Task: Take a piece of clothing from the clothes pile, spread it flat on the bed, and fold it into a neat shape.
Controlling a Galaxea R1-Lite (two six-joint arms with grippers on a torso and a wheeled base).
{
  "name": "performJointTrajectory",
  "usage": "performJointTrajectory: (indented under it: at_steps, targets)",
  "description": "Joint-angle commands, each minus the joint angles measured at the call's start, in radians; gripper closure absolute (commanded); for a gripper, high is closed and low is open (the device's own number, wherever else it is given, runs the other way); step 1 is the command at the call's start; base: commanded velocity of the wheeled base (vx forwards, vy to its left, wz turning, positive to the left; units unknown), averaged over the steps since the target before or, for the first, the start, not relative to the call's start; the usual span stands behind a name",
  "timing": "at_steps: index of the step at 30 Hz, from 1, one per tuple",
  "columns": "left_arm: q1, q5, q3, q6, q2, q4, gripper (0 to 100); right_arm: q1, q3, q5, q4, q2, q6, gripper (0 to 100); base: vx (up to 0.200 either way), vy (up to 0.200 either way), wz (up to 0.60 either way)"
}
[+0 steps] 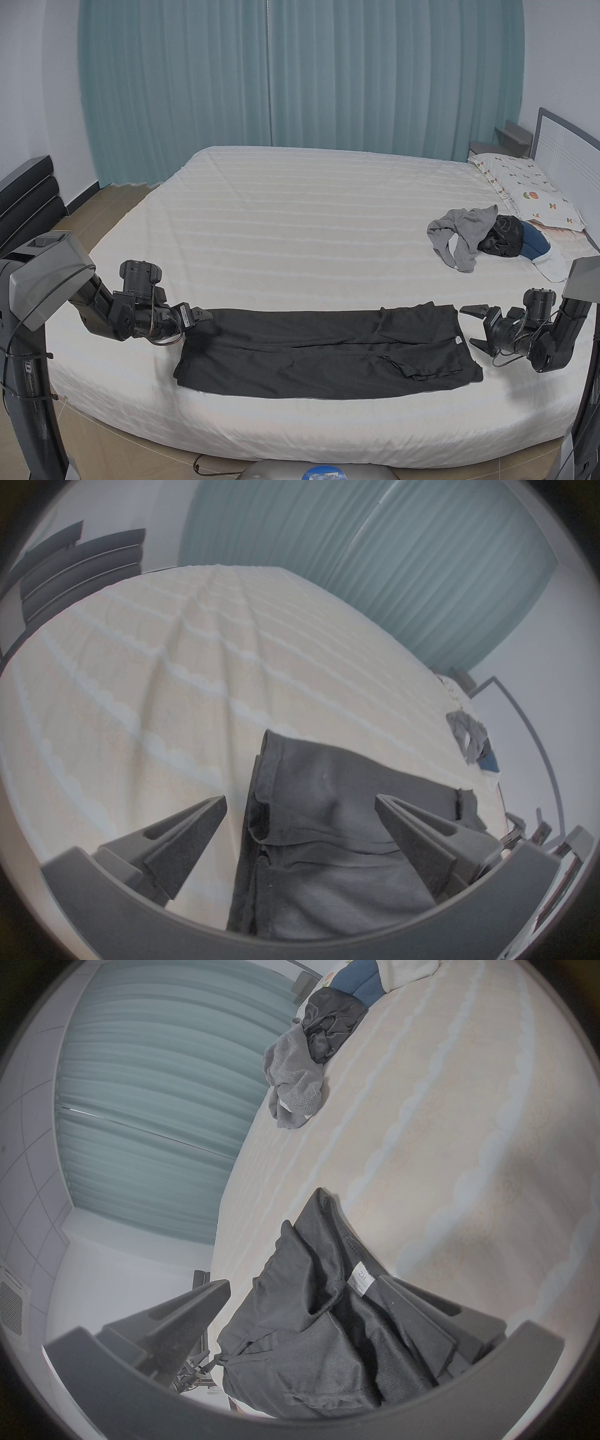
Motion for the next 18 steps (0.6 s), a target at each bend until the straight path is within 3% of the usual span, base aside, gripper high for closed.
performJointTrajectory:
  at_steps: [1,8,18]
  targets:
    - [-0.007,0.004,-0.021,0.002,0.059,-0.002,0,0.001,0.009,0.0,-0.001,0.003,0.0,0,0.0,0.0,0.0]
    - [-0.007,0.007,-0.022,0.0,0.068,-0.008,0,0.003,0.012,0.0,-0.001,0.003,-0.001,0,0.0,0.0,0.0]
    - [-0.007,0.007,0.021,-0.02,-0.073,-0.002,0,0.004,0.012,0.0,-0.001,0.004,-0.001,0,0.0,0.0,0.0]
